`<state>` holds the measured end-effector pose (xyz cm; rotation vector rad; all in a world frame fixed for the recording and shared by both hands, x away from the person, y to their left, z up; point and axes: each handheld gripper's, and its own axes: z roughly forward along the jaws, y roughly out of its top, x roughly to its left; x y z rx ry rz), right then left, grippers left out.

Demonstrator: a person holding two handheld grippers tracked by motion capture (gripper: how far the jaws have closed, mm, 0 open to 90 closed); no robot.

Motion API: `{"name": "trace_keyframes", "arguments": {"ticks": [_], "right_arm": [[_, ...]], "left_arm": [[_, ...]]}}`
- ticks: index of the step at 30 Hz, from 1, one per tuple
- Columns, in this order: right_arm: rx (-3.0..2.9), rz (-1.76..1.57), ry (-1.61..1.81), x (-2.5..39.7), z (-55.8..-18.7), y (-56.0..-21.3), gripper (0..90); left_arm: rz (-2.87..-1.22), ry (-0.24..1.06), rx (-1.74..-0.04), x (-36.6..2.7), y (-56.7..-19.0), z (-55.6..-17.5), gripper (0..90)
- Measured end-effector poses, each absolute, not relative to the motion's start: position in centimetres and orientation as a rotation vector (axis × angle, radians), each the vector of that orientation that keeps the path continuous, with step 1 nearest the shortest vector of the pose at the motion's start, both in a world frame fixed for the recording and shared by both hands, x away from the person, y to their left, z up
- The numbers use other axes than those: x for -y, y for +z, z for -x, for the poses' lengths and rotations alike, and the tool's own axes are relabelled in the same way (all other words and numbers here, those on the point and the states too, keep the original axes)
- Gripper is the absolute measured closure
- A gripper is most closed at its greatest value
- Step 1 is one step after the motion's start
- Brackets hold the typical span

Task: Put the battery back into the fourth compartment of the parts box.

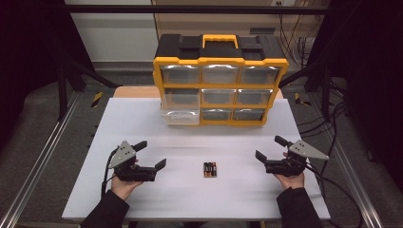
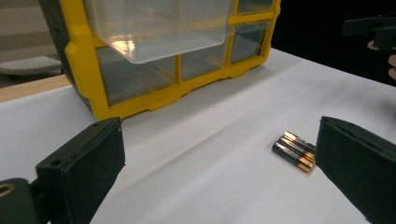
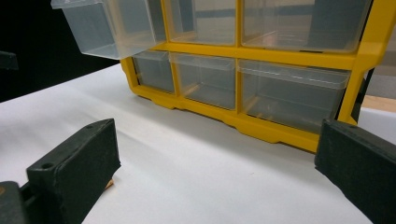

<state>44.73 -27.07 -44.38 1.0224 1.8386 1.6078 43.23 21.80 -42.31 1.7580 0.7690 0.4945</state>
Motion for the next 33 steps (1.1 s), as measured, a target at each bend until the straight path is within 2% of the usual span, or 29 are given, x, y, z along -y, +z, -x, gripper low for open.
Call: {"name": "trace_keyframes", "arguments": {"ticks": [33], "right_arm": [[-1.848,-1.022,1.598,27.0,-44.7,-44.4,0.3]], "left_arm": [[-1.963,0.353,-0.808,-11.2,-45.3,-45.4,1.3]]}}
